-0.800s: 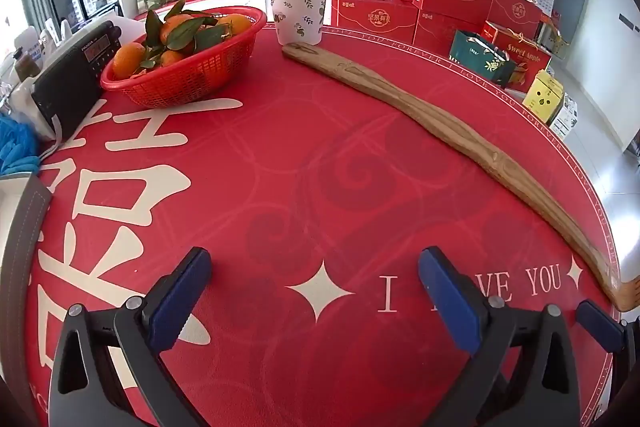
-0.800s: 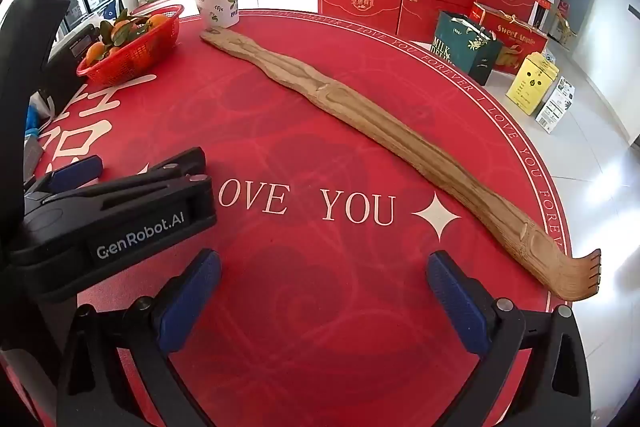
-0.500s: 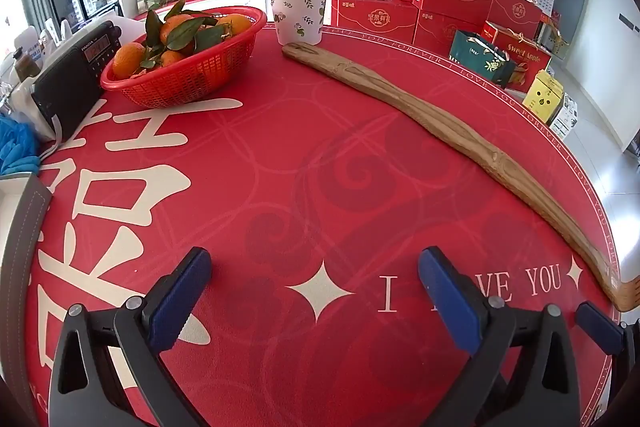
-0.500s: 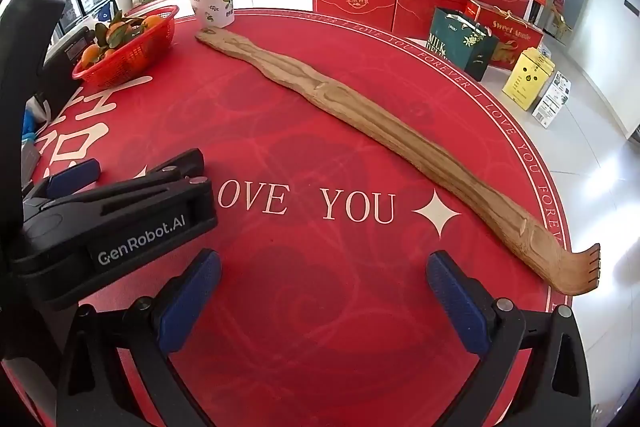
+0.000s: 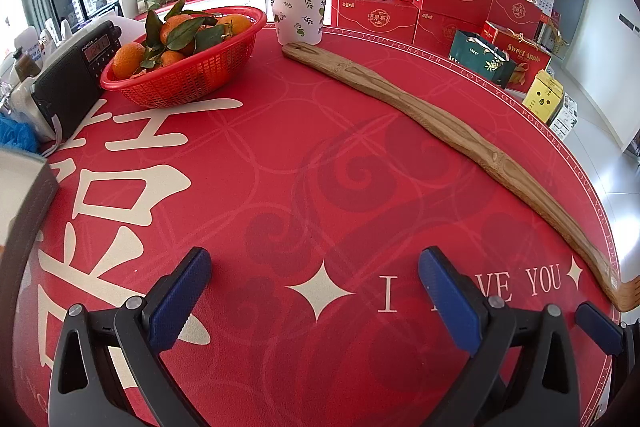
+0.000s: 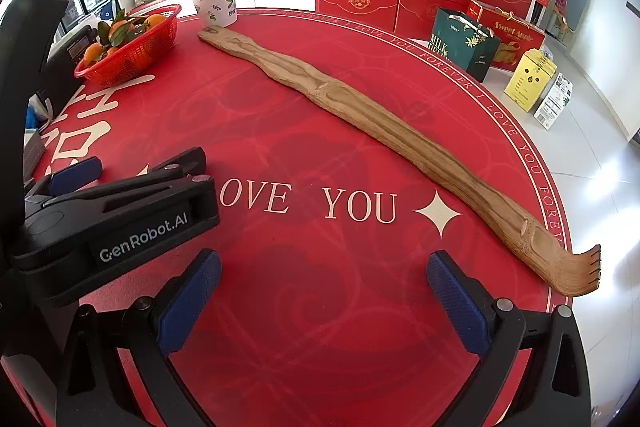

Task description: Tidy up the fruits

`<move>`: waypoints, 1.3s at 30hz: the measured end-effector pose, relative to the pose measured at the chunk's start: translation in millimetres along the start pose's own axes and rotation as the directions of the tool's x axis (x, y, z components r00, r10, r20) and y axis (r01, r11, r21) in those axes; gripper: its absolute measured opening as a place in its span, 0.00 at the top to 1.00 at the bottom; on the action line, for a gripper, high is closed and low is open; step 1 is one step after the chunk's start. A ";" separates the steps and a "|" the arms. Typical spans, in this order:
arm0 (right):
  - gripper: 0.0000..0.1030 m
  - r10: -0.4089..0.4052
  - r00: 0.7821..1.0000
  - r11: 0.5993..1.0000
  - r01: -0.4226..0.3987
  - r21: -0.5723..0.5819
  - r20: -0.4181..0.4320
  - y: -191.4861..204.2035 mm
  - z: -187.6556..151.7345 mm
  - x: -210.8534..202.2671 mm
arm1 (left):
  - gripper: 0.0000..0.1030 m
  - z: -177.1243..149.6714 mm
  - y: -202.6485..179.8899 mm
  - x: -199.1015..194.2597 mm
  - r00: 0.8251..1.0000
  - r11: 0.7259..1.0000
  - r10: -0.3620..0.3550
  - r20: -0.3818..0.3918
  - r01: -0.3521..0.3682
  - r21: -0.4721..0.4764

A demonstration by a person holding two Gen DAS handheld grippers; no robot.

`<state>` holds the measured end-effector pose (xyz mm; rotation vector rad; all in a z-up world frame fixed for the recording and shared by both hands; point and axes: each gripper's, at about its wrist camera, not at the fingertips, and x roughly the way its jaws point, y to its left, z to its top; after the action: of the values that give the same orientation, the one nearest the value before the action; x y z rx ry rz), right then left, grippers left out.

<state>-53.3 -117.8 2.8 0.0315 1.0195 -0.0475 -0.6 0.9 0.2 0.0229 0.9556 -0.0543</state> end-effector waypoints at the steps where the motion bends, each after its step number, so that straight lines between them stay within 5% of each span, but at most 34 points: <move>1: 0.00 -0.001 1.000 1.000 0.001 0.002 0.000 0.3 0.0 0.2 | 0.00 0.0 0.0 0.0 1.000 1.000 0.000 0.000 0.000 0.000; 39: 0.00 -0.006 1.000 1.000 0.006 0.006 0.008 0.5 -0.2 -0.6 | 0.00 0.1 -0.3 -0.2 1.000 1.000 0.000 0.000 0.000 0.001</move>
<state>-53.8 -117.3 3.2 0.0335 1.0116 -0.0555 -0.6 0.6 0.5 0.0238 0.9552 -0.0543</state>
